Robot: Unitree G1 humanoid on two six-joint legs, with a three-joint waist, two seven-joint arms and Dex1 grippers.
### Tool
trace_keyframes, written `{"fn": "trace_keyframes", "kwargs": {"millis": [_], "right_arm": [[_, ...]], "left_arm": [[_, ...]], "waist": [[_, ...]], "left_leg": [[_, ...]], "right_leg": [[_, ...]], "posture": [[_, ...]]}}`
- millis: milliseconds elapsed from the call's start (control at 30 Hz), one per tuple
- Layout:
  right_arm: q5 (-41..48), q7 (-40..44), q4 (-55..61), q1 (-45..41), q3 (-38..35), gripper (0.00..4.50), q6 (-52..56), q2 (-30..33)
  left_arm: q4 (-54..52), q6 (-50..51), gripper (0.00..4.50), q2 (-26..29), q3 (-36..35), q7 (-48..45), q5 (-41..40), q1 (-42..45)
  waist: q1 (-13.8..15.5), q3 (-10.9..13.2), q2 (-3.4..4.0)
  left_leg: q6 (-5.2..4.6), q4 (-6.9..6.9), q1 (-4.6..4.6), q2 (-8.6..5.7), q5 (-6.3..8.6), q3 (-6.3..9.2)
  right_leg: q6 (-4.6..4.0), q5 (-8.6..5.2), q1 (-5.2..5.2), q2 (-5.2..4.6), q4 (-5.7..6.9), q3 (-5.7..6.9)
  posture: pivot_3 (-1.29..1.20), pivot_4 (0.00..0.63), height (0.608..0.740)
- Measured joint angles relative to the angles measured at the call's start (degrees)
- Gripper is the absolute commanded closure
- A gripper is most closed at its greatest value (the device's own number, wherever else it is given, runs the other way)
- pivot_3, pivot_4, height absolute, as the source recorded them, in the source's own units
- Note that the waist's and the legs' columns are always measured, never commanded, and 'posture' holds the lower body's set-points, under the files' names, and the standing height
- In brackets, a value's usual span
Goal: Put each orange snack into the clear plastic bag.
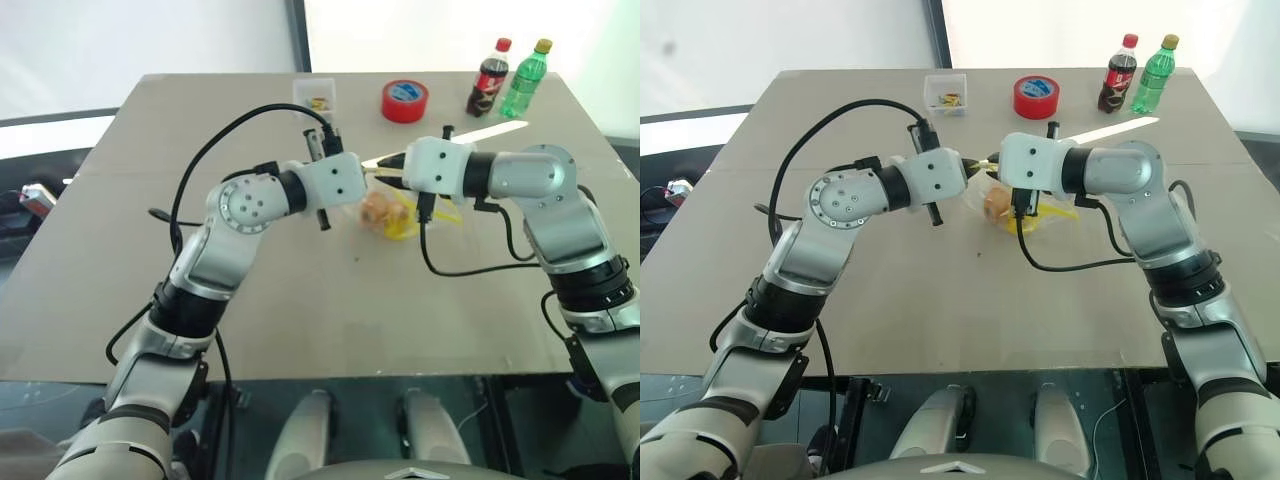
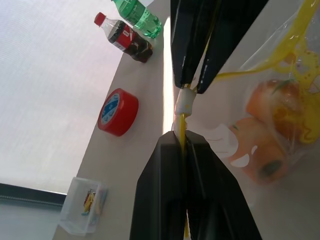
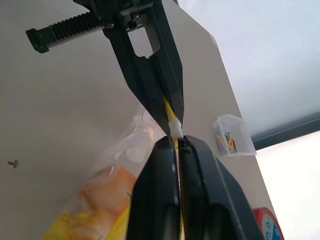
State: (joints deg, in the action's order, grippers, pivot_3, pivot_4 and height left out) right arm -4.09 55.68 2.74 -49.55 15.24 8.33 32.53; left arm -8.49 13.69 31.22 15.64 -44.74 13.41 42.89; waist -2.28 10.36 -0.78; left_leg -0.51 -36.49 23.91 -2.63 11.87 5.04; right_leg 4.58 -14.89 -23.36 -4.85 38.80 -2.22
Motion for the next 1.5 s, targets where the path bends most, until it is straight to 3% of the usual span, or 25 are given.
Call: {"fn": "trace_keyframes", "kwargs": {"millis": [1433,1500], "right_arm": [[-3.66,0.27,-2.9,-0.35,1.49,4.39,-8.85,-0.53],[-3.78,0.35,-3.67,-0.53,1.5,3.61,-9.15,-0.5]], "left_arm": [[0.01,0.03,4.5,-0.39,0.3,0.0,0.22,-0.39],[0.01,-0.07,4.5,-0.51,0.31,0.01,0.45,-0.39]], "waist": [[-0.04,0.0,0.0],[-0.03,0.0,0.0]], "left_leg": [[0.0,0.0,0.0,0.0,0.0,0.0],[0.0,0.0,0.0,0.0,0.0,0.0]], "right_leg": [[0.0,0.0,0.0,0.01,0.01,0.0],[0.0,0.0,0.0,0.01,0.01,0.0]], "posture": [[0.0,0.15,0.74],[0.0,0.15,0.74]]}}
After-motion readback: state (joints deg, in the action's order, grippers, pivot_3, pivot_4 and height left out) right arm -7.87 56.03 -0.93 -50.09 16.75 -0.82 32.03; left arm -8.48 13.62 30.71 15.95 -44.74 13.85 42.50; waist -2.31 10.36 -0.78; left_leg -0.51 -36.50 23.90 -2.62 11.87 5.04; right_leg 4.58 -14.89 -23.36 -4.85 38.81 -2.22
